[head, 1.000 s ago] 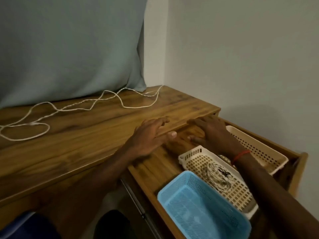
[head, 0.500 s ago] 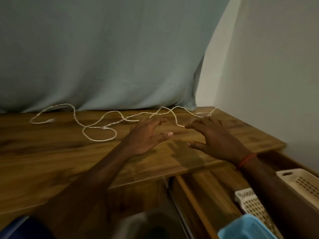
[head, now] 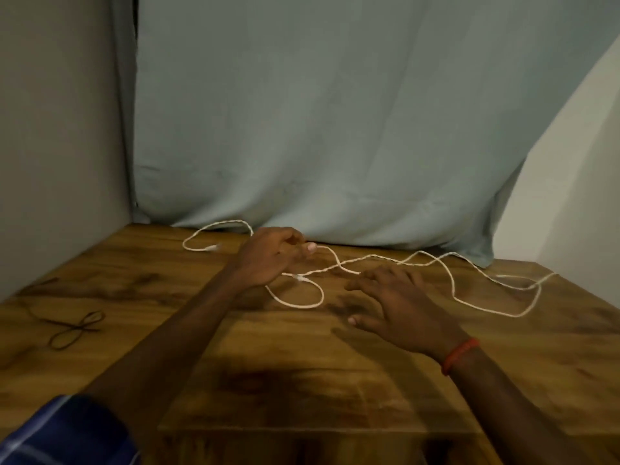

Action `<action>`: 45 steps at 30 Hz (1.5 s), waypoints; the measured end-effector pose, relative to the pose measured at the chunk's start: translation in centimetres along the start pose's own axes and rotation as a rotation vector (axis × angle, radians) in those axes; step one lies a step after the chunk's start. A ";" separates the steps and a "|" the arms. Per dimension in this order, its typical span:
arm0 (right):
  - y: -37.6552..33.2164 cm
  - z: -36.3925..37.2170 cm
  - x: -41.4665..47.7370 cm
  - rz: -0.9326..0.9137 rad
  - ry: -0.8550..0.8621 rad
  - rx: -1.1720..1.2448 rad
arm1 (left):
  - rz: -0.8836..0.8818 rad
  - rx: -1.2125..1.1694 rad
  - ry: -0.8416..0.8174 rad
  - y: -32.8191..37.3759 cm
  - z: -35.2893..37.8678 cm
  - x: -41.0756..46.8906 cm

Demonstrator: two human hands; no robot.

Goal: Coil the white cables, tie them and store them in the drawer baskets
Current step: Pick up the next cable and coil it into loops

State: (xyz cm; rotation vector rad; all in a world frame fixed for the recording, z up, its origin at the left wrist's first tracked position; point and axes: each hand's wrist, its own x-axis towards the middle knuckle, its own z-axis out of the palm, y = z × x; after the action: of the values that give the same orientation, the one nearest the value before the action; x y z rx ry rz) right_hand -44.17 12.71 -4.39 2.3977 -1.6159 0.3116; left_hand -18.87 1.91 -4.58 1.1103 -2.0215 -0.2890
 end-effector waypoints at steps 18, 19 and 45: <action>-1.1 7.4 14.6 0.158 -0.017 0.156 | -0.087 0.294 0.029 -7.9 4.3 0.6; -0.9 8.5 14.5 0.201 -0.007 0.155 | -0.077 0.295 0.022 -7.9 4.4 0.6; -2.2 12.1 14.7 0.373 -0.057 0.233 | -0.018 0.075 -0.076 -8.1 4.8 0.6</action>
State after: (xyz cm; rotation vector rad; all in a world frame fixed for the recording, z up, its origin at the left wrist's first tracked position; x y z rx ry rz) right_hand -36.19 -3.13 -11.59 2.2640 -2.1618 0.5271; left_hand -17.66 -4.13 -11.74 1.1804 -2.1056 -0.2701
